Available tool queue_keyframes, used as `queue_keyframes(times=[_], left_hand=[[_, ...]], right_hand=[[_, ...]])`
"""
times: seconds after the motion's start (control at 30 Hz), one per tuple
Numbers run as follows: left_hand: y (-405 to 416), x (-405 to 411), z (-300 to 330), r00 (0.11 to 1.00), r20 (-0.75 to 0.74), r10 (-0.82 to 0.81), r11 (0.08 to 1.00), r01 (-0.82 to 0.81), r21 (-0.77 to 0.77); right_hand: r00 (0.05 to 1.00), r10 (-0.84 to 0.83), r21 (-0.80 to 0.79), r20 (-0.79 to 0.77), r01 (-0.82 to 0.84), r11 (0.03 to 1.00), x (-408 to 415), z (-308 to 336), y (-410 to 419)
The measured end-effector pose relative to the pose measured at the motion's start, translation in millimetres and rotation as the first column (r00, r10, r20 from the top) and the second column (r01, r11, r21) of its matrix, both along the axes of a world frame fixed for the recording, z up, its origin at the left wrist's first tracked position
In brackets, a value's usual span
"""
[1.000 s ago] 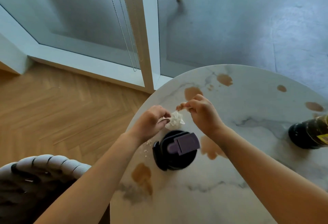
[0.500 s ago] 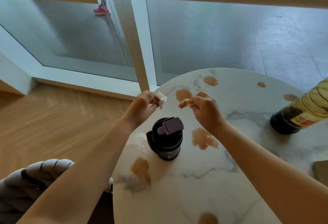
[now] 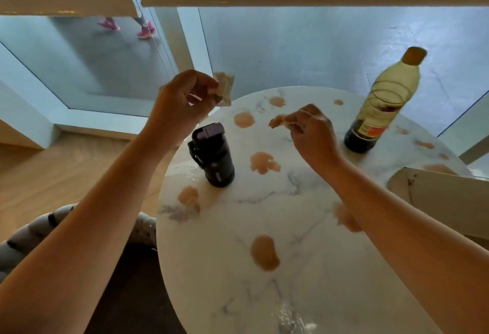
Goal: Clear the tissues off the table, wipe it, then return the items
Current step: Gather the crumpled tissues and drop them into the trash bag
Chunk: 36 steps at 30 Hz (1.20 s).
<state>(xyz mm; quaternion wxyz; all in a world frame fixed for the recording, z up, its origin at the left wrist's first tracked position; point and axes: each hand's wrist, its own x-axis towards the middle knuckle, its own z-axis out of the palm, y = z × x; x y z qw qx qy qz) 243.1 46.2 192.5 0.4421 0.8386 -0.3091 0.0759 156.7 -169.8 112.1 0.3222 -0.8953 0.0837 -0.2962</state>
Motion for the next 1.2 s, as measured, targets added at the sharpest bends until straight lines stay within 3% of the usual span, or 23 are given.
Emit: queue_keyframes(times=[0.17,0.4,0.57,0.7,0.77,0.9,1.03,1.13,1.2], left_hand=[[-33.0,-129.1,-1.1,0.992,-0.113,-0.056,0.998,0.056,-0.003],[-94.9,-312.2,-95.6,0.928,-0.322,-0.186,0.966,0.233,0.112],[-144.5,-425.4,-162.4,0.815,-0.467,-0.342,0.893,0.437,0.110],[-176.6,-496.5,-210.7,0.672,-0.611,-0.418,0.772,0.618,0.152],[-186.4,-516.1,-239.3,0.640,-0.665,-0.384,0.720,0.659,0.219],[-193.6,-524.7,-297.2,0.664,-0.712,-0.226,0.657,0.644,0.392],[-194.6,-524.1,-330.6,0.625,-0.767,-0.146,0.565,0.689,0.454],[-189.1,-522.3,-335.1,0.585,-0.806,-0.092,0.470,0.739,0.483],[-183.6,-520.0,-330.3,0.583,-0.809,-0.073,0.451,0.743,0.495]], right_hand=[[0.994,-0.008,0.013,0.110,0.007,1.000,-108.9,6.0,-15.8],[0.993,-0.101,0.035,0.057,0.099,0.994,-314.5,-60.5,-67.6],[0.931,-0.336,0.116,-0.145,0.353,0.928,-446.0,-142.5,-88.8],[0.898,-0.381,0.169,-0.218,0.419,0.892,-525.0,-189.2,-77.9],[0.874,-0.377,0.212,-0.307,0.449,0.868,-552.1,-210.8,-69.2],[0.751,-0.324,0.280,-0.575,0.553,0.784,-580.3,-251.5,-57.9],[0.605,-0.149,0.334,-0.782,0.609,0.720,-580.4,-281.8,-54.6],[0.486,0.029,0.369,-0.873,0.622,0.691,-579.9,-285.5,-52.3],[0.468,0.035,0.363,-0.883,0.633,0.684,-580.3,-280.6,-52.4]])
